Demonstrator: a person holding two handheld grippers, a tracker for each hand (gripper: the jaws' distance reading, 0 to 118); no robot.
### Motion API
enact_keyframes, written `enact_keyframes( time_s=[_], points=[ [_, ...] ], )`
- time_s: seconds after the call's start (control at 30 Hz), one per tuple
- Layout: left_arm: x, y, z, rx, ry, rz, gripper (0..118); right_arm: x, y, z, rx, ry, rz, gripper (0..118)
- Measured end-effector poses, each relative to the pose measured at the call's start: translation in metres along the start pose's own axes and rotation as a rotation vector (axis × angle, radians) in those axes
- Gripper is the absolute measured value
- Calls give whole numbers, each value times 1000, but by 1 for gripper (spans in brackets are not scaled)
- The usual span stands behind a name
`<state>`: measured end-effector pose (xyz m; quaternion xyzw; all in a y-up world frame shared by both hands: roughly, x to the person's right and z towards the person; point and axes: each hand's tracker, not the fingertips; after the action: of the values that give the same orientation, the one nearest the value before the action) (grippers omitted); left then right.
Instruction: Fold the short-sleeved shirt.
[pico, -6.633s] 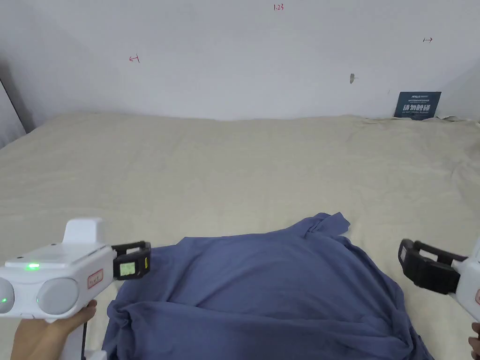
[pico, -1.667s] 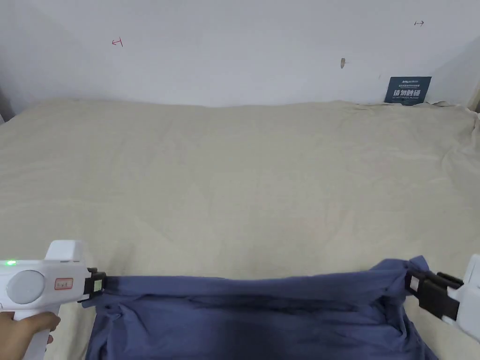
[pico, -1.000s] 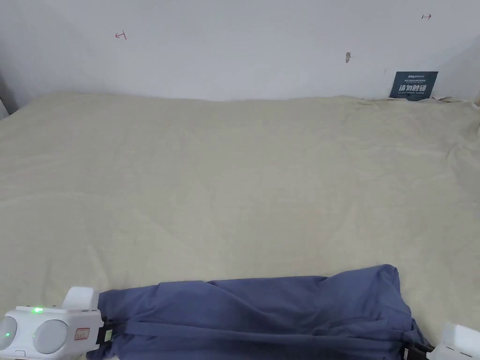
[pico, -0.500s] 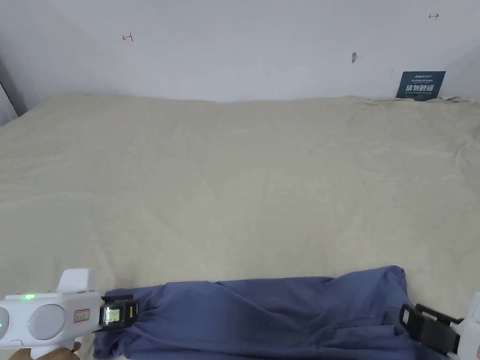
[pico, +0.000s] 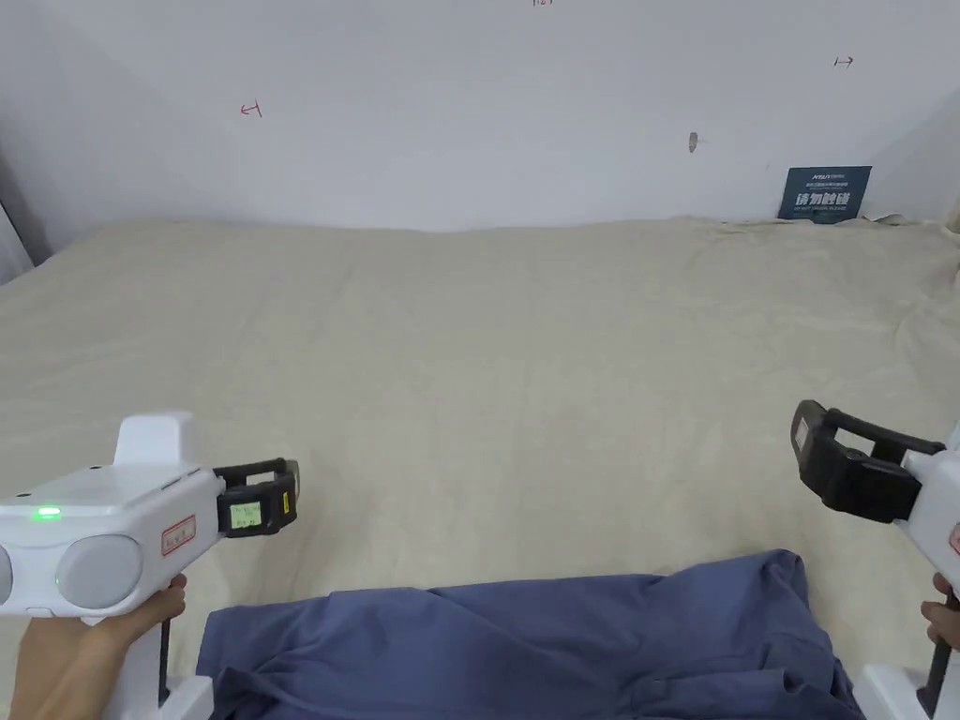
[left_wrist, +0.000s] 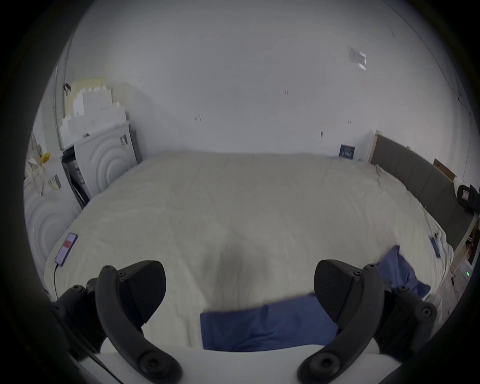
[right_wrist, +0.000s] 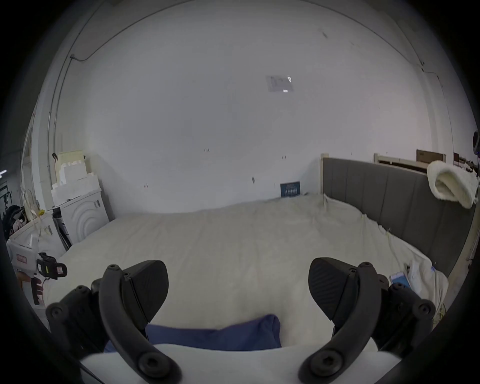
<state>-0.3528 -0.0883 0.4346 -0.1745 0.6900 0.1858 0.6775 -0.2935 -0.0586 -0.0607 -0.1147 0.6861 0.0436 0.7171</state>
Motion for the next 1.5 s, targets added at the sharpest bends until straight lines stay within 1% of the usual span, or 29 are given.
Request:
enact_keyframes(
  time_s=[0.13,0.17,0.27,0.3,0.33,0.37,0.4,0.43,0.47,0.5,0.57,0.6,0.63,0.7,0.8,0.93,1.4,1.5],
  points=[
    [12,4,4,119,-33,14,114,-18,1,0,58,-25,40,109],
    [16,3,6,156,-33,13,111,-24,1,2,74,-30,53,109],
    [23,0,7,243,-28,-5,97,-37,-4,2,106,-42,102,108],
    [26,-1,8,262,-25,-5,94,-41,-6,2,112,-51,108,105],
    [29,-3,9,291,-19,-1,93,-44,-8,2,121,-50,119,100],
    [31,-4,9,315,-15,-1,92,-46,-11,3,132,-47,120,92],
    [33,-6,10,333,-7,0,88,-50,-13,4,138,-51,121,79],
    [35,-8,11,358,5,3,82,-47,-16,0,145,-56,126,69],
    [37,-9,11,368,14,5,73,-48,-18,-1,147,-58,126,60],
    [38,-11,10,384,26,7,54,-49,-19,0,149,-60,128,42],
    [39,-14,10,403,32,10,23,-48,-23,0,163,-75,123,4],
    [40,-16,11,413,31,12,11,-48,-25,0,170,-77,126,1],
    [39,-17,11,420,24,13,0,-48,-26,1,178,-92,131,1],
    [40,-20,12,430,19,12,0,-47,-26,0,165,-65,127,1],
    [41,-19,13,432,6,8,0,-49,-28,0,163,-75,154,1],
    [41,-20,13,424,12,-9,0,-49,-28,1,165,-67,136,1],
    [35,-23,11,373,3,-19,0,-45,-24,2,170,-69,140,1],
    [28,-20,7,316,-22,5,0,-45,-24,1,166,-69,143,1]
  ],
)
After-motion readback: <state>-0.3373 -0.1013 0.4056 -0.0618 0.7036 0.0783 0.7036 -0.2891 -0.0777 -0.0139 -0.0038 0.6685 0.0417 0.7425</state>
